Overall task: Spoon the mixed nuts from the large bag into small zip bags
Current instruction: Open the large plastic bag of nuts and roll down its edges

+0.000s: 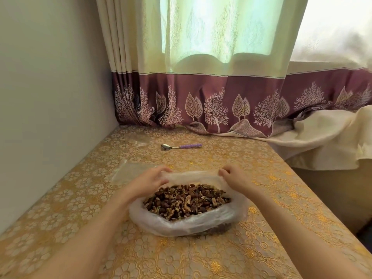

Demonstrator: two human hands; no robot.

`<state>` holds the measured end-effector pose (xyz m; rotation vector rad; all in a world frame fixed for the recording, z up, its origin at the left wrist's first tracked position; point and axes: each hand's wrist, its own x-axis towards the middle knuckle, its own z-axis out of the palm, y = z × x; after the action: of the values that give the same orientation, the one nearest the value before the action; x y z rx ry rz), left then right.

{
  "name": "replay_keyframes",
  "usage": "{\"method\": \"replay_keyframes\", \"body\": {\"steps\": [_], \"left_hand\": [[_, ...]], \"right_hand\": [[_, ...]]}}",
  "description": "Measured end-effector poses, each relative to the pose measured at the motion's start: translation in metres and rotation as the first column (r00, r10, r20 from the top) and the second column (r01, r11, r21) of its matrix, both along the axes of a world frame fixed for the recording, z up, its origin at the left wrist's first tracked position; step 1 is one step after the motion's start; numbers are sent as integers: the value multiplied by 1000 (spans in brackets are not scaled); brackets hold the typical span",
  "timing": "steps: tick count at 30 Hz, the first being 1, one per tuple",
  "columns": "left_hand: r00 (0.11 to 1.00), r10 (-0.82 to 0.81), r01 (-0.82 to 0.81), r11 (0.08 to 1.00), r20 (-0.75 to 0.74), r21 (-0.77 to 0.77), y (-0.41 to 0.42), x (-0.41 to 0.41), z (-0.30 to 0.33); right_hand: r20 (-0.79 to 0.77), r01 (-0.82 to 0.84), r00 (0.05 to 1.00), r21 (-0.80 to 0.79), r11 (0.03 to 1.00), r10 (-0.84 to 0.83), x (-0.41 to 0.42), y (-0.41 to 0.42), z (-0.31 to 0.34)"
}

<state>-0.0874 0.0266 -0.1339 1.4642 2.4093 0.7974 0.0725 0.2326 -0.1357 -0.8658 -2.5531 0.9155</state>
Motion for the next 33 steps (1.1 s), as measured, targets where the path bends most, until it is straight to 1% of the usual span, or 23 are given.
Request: {"method": "replay_keyframes", "body": {"steps": [2,3,5,7,8,9,10,11,12,13,14,15,16,17,18,19,22,25,27,28,29,31,33], "left_hand": [[996,-25,22,999,86,34,1,-1,6],[988,-27,18,998,153,57,1,-2,8],[957,14,-36,997,291,70,4,-4,8],[906,82,-122,990,416,72,8,-3,6],[872,99,-161,983,480,89,11,-2,3],[836,105,-192,975,538,107,13,-3,1],[798,109,-222,968,593,120,13,-3,0],[766,110,-244,961,633,127,13,-4,-2],[740,110,-262,956,663,135,12,-5,-3],[732,113,-277,951,671,142,12,-6,-4],[731,117,-288,946,672,148,13,-6,-4],[727,115,-295,943,678,156,13,-6,-5],[718,106,-296,941,688,164,13,-6,-5],[720,98,-295,939,687,175,13,-6,-6],[737,102,-297,937,668,185,13,-7,-7],[765,116,-302,933,633,194,13,-9,-9],[860,182,-315,924,476,217,10,-13,-12],[924,234,-295,939,302,176,12,-13,-13],[941,254,-293,942,224,162,15,-10,-12],[938,263,-305,937,227,173,16,-9,-12],[923,272,-328,925,271,192,18,-9,-12],[856,261,-393,890,446,233,20,-10,-11],[763,227,-445,863,605,237,21,-11,-11]], "right_hand": [[6,24,1000,-236,971,-23,-4,6,5],[11,33,999,-375,926,-31,-5,9,8],[14,32,999,-622,782,-30,-7,13,12],[-18,11,999,-747,664,-37,-7,12,15],[-50,-1,997,-755,656,-56,-8,12,15],[-81,0,993,-702,712,-81,-7,12,13],[-109,18,989,-587,810,-101,-6,10,11],[-127,44,986,-414,909,-105,-3,8,8],[-126,66,988,-197,978,-92,0,6,6],[-79,70,995,22,997,-68,6,4,4],[19,44,999,234,971,-50,10,0,2],[134,1,989,393,920,-58,13,-4,-2],[209,-38,975,475,879,-70,15,-9,-6],[220,-45,973,490,870,-74,17,-14,-10],[160,-25,986,451,892,-53,19,-17,-13],[75,15,996,367,930,-46,20,-19,-16],[-99,144,986,67,987,-137,17,-10,-19],[-137,146,974,-229,962,-180,14,-2,-20],[-156,112,967,-443,889,-199,12,0,-20],[-154,108,965,-507,855,-213,10,0,-21],[-148,109,965,-531,840,-219,9,1,-22],[-118,132,968,-511,849,-221,6,4,-24],[-89,144,972,-500,854,-216,3,5,-26]]}}
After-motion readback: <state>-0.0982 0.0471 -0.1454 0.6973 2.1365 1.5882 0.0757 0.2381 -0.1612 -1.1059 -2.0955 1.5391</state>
